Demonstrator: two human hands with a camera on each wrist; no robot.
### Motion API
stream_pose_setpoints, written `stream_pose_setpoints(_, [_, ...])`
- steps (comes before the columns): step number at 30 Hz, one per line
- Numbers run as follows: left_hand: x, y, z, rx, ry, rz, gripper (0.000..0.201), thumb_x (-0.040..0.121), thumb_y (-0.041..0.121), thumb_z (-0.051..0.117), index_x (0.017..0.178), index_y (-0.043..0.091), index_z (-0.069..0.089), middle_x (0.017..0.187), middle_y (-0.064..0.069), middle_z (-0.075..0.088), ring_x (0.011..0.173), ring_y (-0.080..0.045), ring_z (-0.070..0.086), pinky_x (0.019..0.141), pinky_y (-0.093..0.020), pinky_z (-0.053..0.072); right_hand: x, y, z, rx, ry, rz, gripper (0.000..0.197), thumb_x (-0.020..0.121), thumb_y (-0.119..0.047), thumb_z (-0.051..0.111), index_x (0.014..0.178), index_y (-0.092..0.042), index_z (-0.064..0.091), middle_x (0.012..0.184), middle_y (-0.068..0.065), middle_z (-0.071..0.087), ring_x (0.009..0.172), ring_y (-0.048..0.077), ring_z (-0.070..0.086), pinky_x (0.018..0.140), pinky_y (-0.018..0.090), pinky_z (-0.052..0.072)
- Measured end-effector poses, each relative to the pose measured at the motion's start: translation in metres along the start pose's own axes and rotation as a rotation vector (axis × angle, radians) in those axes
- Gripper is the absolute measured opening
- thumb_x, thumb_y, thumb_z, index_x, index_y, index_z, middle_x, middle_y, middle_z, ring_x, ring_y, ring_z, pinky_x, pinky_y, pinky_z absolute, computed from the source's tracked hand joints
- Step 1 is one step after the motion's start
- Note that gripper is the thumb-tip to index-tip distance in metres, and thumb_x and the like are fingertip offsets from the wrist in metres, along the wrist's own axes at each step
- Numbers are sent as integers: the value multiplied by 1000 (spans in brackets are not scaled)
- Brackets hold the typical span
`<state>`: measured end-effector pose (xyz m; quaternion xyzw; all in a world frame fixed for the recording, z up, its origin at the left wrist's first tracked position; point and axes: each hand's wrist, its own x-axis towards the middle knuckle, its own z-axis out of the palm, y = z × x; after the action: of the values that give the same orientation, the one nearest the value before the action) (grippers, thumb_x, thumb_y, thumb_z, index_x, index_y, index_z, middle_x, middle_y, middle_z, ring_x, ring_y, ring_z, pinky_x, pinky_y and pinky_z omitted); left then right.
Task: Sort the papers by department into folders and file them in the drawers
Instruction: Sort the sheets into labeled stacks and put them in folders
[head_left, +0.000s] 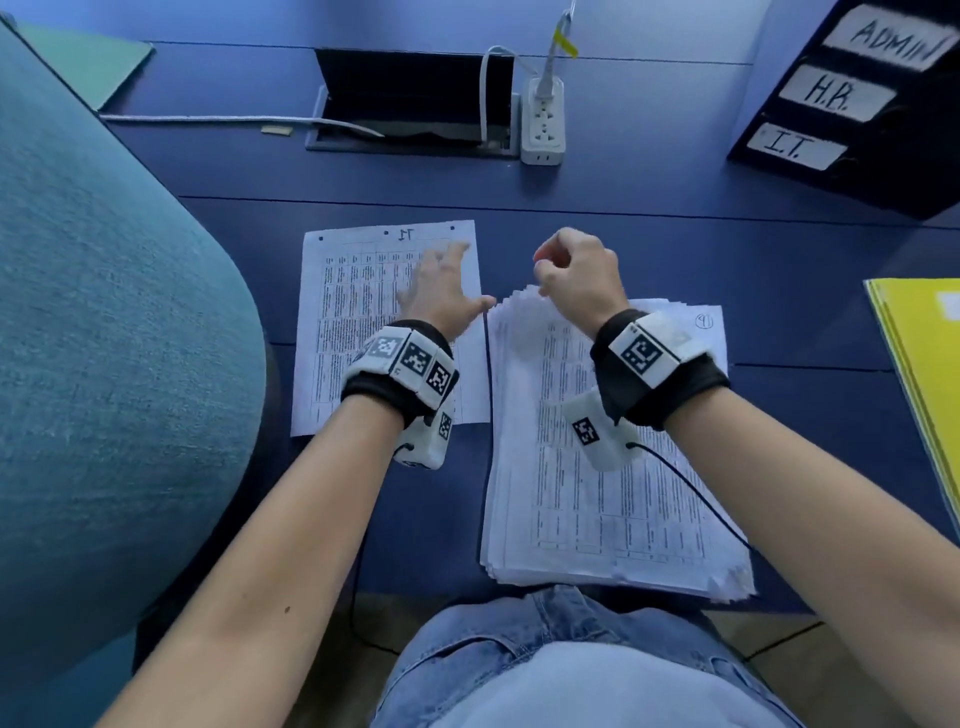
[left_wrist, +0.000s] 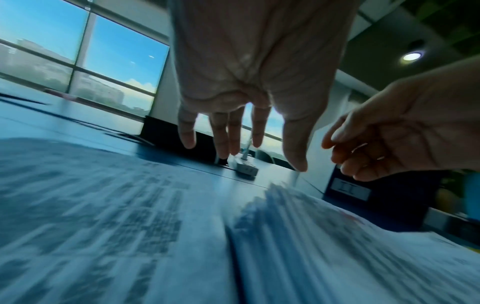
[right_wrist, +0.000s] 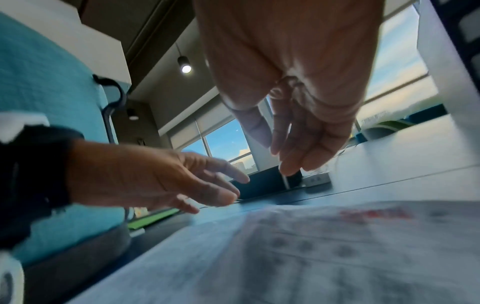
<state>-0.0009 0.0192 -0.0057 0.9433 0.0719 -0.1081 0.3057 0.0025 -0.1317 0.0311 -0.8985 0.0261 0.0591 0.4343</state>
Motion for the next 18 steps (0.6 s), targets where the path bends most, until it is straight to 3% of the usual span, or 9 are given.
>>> stream_pose_setpoints(4, [-1, 40, 21, 163, -122, 208, 76, 80, 34, 68, 143, 18, 27, 141, -6, 37, 130, -23, 36, 104, -42, 35, -5, 34, -33, -224, 3, 2, 16, 87, -8, 48, 90, -4, 63, 91, 10, 65, 91, 26, 58, 84, 36, 48])
stream_pose_setpoints(8, [-6, 54, 45, 325, -249, 208, 85, 77, 36, 71, 145, 20, 22, 142, -4, 36, 132, -24, 30, 103, -45, 32, -16, 71, -49, -372, -62, 25, 15, 86, -11, 53, 97, -4, 61, 102, 12, 62, 99, 27, 56, 86, 36, 47])
stream_pose_setpoints(13, [-17, 52, 56, 327, -172, 208, 72, 73, 33, 74, 133, 19, 38, 128, -5, 46, 121, -25, 37, 97, -43, 38, -26, 97, -47, -398, -224, 60, 51, 75, -26, 76, 118, -12, 52, 120, 7, 51, 113, 23, 47, 96, 38, 42])
stream_pose_setpoints(18, [-29, 51, 61, 283, -102, 251, 62, 74, 25, 75, 125, 16, 40, 113, -10, 55, 105, -28, 50, 91, -43, 43, -28, 97, -41, -520, -246, 11, 78, 69, -33, 79, 134, -18, 38, 132, 5, 41, 125, 24, 35, 100, 44, 37])
